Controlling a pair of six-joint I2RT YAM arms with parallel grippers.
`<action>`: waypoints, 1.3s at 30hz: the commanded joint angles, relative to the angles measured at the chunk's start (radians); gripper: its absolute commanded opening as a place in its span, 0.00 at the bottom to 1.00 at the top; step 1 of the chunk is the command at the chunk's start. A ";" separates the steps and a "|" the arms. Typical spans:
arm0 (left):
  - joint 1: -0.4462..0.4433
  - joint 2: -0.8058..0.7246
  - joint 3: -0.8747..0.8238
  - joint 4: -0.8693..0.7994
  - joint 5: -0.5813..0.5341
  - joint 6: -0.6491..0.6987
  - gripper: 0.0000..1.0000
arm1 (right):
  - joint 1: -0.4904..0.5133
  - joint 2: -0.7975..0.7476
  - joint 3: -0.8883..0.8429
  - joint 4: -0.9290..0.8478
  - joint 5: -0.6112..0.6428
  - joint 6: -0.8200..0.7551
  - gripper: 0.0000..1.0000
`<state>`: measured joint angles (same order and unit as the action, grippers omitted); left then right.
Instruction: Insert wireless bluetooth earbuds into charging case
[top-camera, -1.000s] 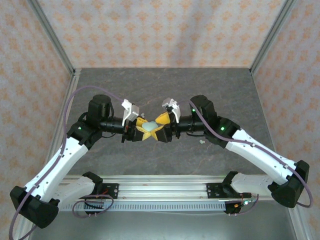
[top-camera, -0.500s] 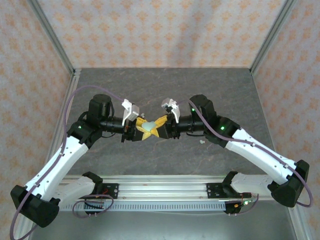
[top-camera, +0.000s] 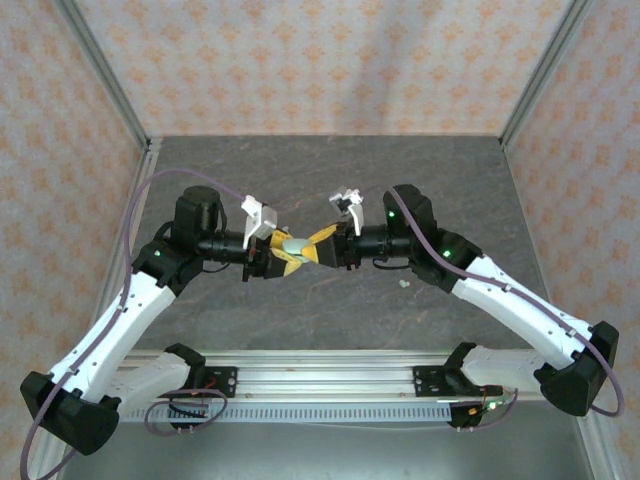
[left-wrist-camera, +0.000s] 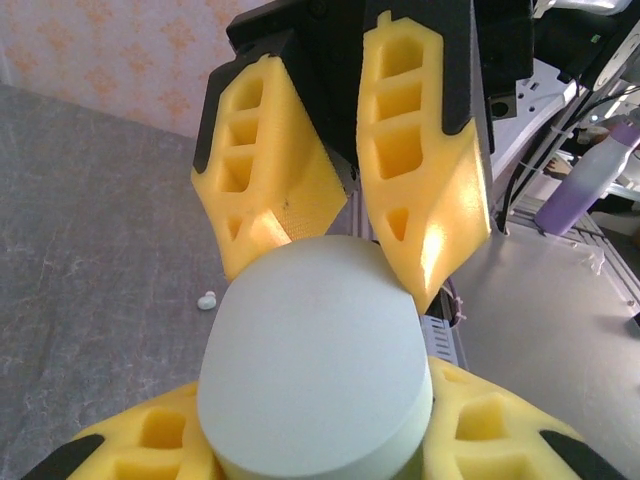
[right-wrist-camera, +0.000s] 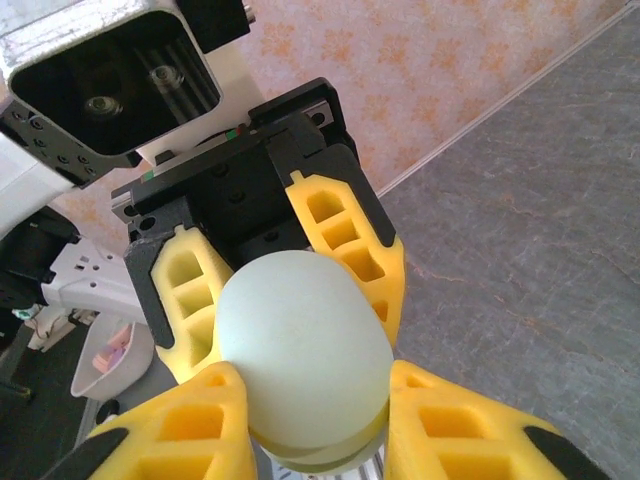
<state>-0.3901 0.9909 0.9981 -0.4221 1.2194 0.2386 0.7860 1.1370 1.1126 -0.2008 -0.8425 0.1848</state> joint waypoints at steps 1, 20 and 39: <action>-0.017 -0.015 0.028 -0.030 0.098 0.037 0.07 | -0.041 0.009 -0.011 0.111 0.136 0.040 0.36; -0.009 0.007 0.030 -0.038 0.069 0.032 0.07 | -0.047 -0.059 -0.051 0.136 0.223 0.082 0.62; -0.004 0.016 0.037 -0.012 0.069 0.008 0.07 | 0.062 -0.081 -0.018 -0.117 0.181 -0.264 0.75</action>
<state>-0.3927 1.0042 0.9985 -0.4599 1.2530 0.2451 0.8177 1.0428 1.0458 -0.2203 -0.7021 0.0471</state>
